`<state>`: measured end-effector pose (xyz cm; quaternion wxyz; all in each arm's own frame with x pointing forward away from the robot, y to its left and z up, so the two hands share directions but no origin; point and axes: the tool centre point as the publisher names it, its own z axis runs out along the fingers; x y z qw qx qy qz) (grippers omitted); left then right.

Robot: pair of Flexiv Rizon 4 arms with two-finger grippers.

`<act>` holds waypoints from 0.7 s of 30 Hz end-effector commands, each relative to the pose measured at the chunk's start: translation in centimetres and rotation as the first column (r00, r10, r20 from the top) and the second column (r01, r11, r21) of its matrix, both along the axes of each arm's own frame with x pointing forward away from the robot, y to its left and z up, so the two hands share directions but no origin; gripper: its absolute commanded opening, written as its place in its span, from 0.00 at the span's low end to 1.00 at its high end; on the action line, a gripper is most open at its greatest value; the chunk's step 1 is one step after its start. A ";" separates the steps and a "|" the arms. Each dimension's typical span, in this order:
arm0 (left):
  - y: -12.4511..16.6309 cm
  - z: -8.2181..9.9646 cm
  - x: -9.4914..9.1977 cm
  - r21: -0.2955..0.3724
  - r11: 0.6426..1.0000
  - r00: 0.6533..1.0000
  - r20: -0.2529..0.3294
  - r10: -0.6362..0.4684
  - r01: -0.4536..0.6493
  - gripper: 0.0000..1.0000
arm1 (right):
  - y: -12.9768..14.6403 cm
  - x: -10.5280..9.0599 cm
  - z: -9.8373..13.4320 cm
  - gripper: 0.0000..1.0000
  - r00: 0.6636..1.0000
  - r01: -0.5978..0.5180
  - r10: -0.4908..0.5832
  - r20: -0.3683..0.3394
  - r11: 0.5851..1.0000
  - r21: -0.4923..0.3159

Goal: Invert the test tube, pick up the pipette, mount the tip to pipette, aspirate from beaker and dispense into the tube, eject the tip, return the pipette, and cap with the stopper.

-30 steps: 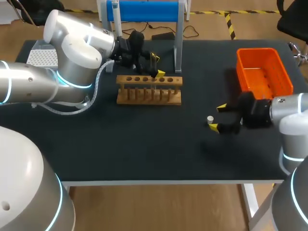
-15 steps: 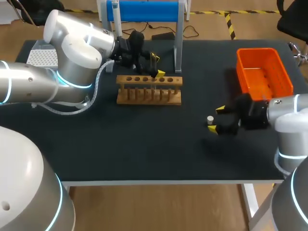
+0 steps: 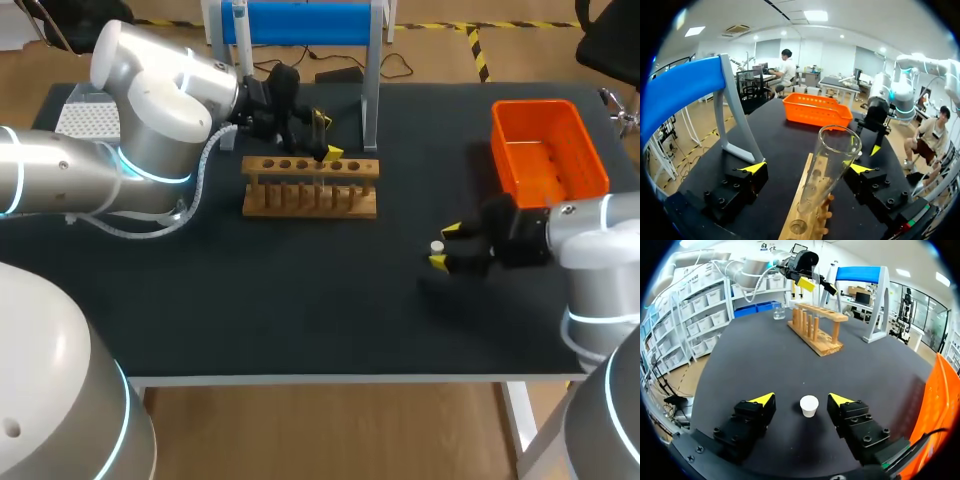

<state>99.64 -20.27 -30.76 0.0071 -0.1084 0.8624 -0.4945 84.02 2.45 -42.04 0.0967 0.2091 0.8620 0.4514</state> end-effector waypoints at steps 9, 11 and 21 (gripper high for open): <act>0.0 0.0 0.0 0.002 1.000 1.000 0.000 0.002 -0.002 1.00 | 0.5 -0.2 -0.5 0.58 1.000 0.022 -0.022 0.012 1.000 -0.013; 0.0 0.0 0.0 0.002 1.000 1.000 0.000 0.002 -0.002 1.00 | 0.6 -0.1 -0.5 0.55 1.000 0.024 -0.024 0.013 1.000 -0.015; 0.0 0.0 0.0 0.002 1.000 1.000 0.000 0.002 -0.002 1.00 | 0.5 0.2 -0.7 0.50 0.999 0.041 -0.040 0.032 0.998 -0.037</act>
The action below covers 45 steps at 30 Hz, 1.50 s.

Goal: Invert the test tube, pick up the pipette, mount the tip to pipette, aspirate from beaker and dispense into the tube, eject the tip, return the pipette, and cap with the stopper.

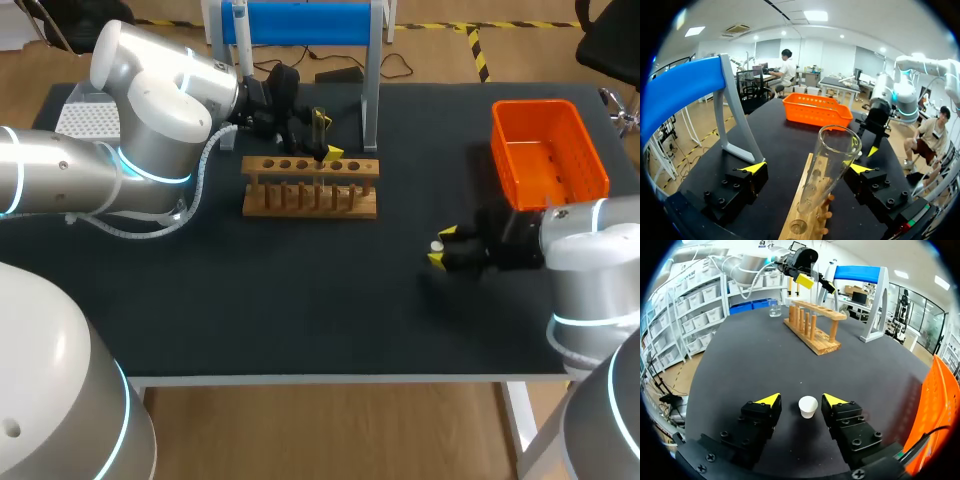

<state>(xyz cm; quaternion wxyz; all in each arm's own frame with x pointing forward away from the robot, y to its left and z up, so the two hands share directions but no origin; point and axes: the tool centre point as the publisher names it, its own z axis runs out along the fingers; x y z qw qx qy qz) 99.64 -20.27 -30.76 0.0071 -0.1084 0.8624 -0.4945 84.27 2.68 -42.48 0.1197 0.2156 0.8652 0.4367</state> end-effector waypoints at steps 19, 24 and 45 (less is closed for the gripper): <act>0.0 0.0 0.0 0.002 1.000 1.000 0.000 0.002 -0.002 1.00 | 0.2 0.4 -0.6 0.47 1.000 0.028 -0.028 0.004 1.000 0.000; 0.0 0.0 0.0 0.002 1.000 1.000 0.000 0.002 -0.002 1.00 | 0.2 0.5 -0.7 0.47 0.999 0.031 -0.031 0.004 1.000 0.001; 0.0 0.0 0.0 0.002 1.000 1.000 0.000 0.002 -0.002 1.00 | 0.3 0.6 -0.8 0.43 0.999 0.047 -0.047 -0.008 0.999 0.016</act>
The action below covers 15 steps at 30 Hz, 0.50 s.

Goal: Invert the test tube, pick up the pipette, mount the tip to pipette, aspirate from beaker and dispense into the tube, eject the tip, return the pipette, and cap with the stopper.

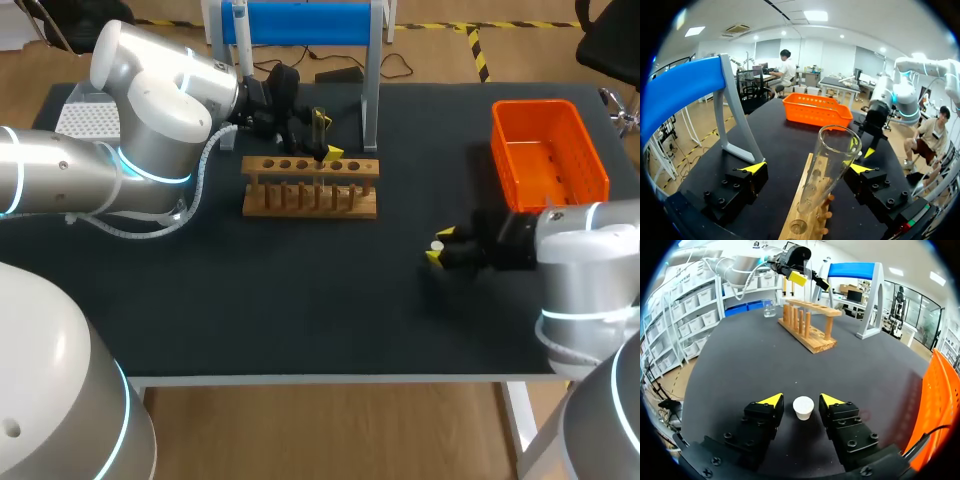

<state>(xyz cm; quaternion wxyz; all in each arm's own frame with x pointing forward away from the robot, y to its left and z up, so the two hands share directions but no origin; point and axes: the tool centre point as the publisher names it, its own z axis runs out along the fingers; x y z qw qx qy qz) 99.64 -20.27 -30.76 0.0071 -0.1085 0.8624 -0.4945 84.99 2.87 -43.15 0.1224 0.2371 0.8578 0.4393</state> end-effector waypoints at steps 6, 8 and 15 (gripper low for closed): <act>0.0 0.0 0.0 0.002 1.000 1.000 0.000 0.002 -0.002 1.00 | 0.0 -0.1 -0.1 0.10 1.000 0.009 -0.009 0.009 1.000 -0.003; 0.0 0.0 0.0 0.002 1.000 1.000 0.000 0.002 -0.002 1.00 | 0.0 0.0 -0.1 0.00 1.000 0.011 -0.011 0.010 1.000 -0.005; 0.0 0.0 0.0 0.002 1.000 1.000 0.000 0.002 -0.002 1.00 | -0.2 -0.3 1.6 0.00 1.000 0.011 -0.011 0.016 1.000 0.026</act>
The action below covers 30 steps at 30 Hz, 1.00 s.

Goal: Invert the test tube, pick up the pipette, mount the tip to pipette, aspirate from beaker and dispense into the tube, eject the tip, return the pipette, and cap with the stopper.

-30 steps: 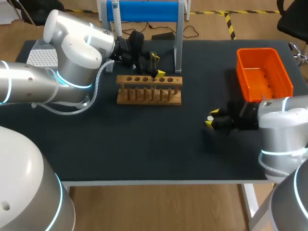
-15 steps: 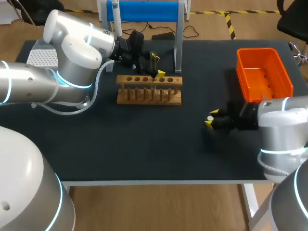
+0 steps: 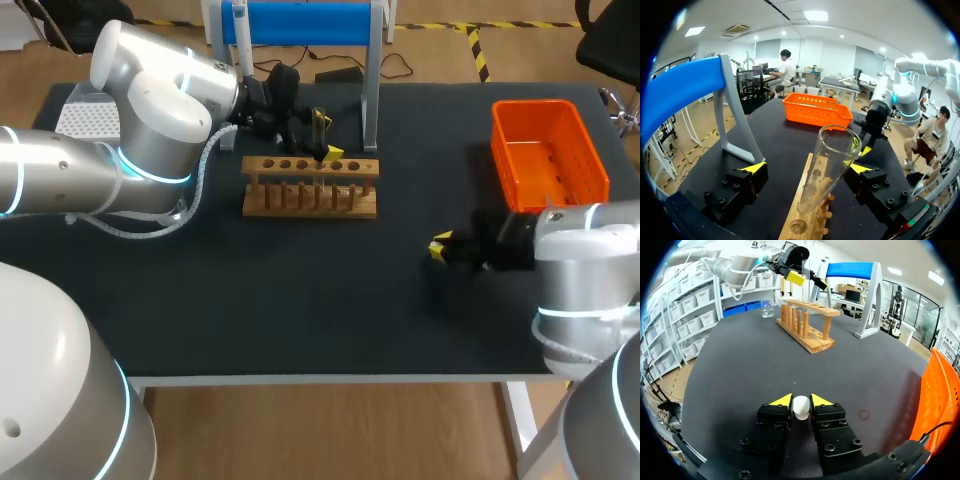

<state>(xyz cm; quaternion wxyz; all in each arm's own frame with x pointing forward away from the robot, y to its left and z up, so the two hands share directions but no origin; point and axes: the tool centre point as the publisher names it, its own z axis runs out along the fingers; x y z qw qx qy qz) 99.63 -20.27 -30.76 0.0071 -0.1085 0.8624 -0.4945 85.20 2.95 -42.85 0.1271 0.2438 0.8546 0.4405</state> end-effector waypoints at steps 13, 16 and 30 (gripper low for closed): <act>0.0 0.0 0.0 0.001 1.000 1.000 0.000 0.002 -0.002 1.00 | 0.5 -1.7 9.1 0.00 0.992 -0.118 0.114 0.049 0.988 0.104; 0.0 0.0 0.0 0.001 1.000 1.000 0.000 0.002 -0.002 1.00 | 0.8 -1.7 10.5 0.00 0.989 -0.139 0.134 0.061 0.986 0.087; 0.0 0.0 0.0 0.001 1.000 1.000 0.000 0.002 -0.002 1.00 | 4.0 1.1 18.6 0.00 0.960 -0.264 0.257 0.110 0.963 0.058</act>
